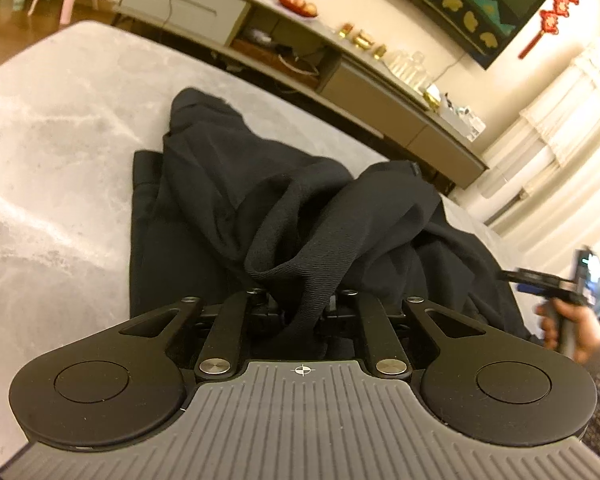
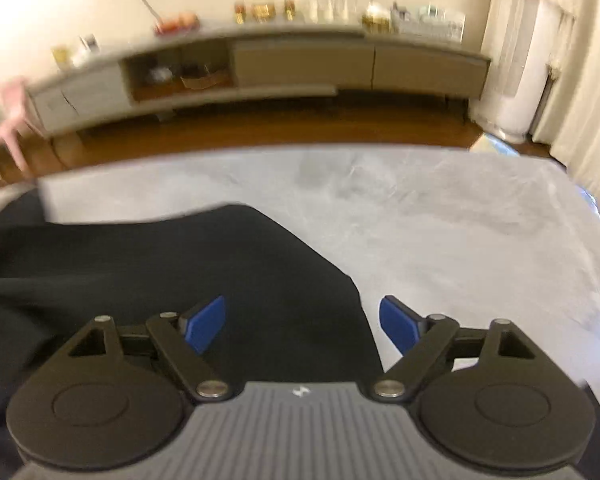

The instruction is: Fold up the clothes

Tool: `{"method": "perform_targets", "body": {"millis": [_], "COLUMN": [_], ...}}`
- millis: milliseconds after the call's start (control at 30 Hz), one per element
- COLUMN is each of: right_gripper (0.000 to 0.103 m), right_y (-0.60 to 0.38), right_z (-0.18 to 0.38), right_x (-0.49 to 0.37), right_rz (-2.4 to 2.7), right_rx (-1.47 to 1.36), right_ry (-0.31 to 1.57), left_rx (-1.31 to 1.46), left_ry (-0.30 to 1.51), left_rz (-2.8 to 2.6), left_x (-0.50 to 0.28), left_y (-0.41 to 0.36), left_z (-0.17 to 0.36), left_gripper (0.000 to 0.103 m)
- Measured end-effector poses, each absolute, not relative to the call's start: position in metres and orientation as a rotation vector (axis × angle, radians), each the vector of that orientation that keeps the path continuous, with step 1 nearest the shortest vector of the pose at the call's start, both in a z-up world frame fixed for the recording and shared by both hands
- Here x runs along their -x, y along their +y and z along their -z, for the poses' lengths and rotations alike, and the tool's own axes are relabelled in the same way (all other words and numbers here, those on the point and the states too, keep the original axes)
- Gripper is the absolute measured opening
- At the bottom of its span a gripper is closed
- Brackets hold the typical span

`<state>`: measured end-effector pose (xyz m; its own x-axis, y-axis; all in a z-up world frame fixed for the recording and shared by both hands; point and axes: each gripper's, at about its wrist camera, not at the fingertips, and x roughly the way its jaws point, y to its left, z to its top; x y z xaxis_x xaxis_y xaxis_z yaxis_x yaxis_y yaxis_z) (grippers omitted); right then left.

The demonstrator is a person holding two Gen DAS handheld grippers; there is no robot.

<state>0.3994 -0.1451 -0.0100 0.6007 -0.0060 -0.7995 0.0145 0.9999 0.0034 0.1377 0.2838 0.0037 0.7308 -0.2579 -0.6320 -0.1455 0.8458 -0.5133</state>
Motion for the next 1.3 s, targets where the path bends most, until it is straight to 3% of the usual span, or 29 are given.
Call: {"method": "perform_targets", "body": {"millis": [33, 100, 133, 167, 267, 400, 467, 533, 600, 633, 667, 767, 867, 967, 1033, 1133, 1233, 1300], "right_gripper": [0.084, 0.059, 0.007, 0.006, 0.005, 0.005, 0.006, 0.006, 0.009, 0.016, 0.026, 0.03, 0.048, 0.059, 0.066, 0.079, 0.079, 0.079], "right_y": [-0.143, -0.141, -0.14, -0.139, -0.139, -0.167, -0.191, -0.22, -0.253, -0.27, -0.281, -0.315, -0.339, -0.322, -0.299, -0.266, -0.241, -0.242], "right_z": [0.016, 0.018, 0.014, 0.01, -0.038, -0.139, -0.161, -0.159, -0.125, -0.107, -0.101, -0.088, -0.082, -0.092, -0.092, -0.082, -0.061, -0.042], "right_x": [-0.401, -0.4, -0.399, -0.397, -0.358, -0.234, -0.166, -0.113, -0.082, -0.068, -0.061, -0.043, -0.031, -0.044, -0.066, -0.101, -0.133, -0.144], "right_rz": [0.012, -0.007, -0.027, -0.048, -0.093, -0.218, -0.253, -0.243, -0.183, -0.15, -0.098, 0.067, 0.199, 0.157, 0.078, 0.014, 0.023, 0.078], "right_rx": [-0.023, -0.047, -0.056, -0.065, -0.05, -0.099, -0.03, 0.08, 0.152, 0.187, 0.155, 0.028, -0.111, -0.203, -0.254, -0.271, -0.259, -0.281], "right_ry": [0.913, 0.89, 0.887, 0.884, 0.728, 0.372, 0.297, 0.34, 0.553, 0.664, 0.69, 0.725, 0.719, 0.654, 0.661, 0.691, 0.724, 0.737], "left_rx": [0.566, 0.553, 0.555, 0.559, 0.565, 0.588, 0.595, 0.562, 0.507, 0.489, 0.484, 0.505, 0.495, 0.423, 0.342, 0.224, 0.143, 0.081], "left_ry": [0.758, 0.754, 0.746, 0.729, 0.667, 0.578, 0.561, 0.574, 0.652, 0.709, 0.748, 0.798, 0.728, 0.663, 0.647, 0.658, 0.728, 0.807], "left_rz": [0.067, 0.07, 0.069, 0.063, 0.043, 0.04, 0.055, 0.076, 0.114, 0.131, 0.129, 0.105, 0.066, 0.045, 0.045, 0.002, 0.044, 0.094], "left_x": [-0.138, -0.139, -0.139, -0.138, -0.132, -0.104, -0.082, -0.056, -0.028, -0.016, -0.005, 0.023, 0.042, 0.038, 0.01, -0.051, -0.126, -0.18], "left_y": [0.283, 0.281, 0.28, 0.281, 0.284, 0.283, 0.277, 0.265, 0.247, 0.238, 0.233, 0.23, 0.238, 0.237, 0.232, 0.22, 0.201, 0.186], "left_z": [-0.003, -0.003, -0.004, -0.007, -0.019, -0.044, -0.053, -0.052, -0.035, -0.023, -0.014, -0.004, -0.031, -0.065, -0.082, -0.099, -0.106, -0.098], "left_gripper": [0.004, 0.003, 0.001, 0.0, 0.0, 0.0, 0.0, 0.0, 0.0, 0.002, 0.007, 0.024, 0.041, 0.052, 0.059, 0.062, 0.079, 0.079]}}
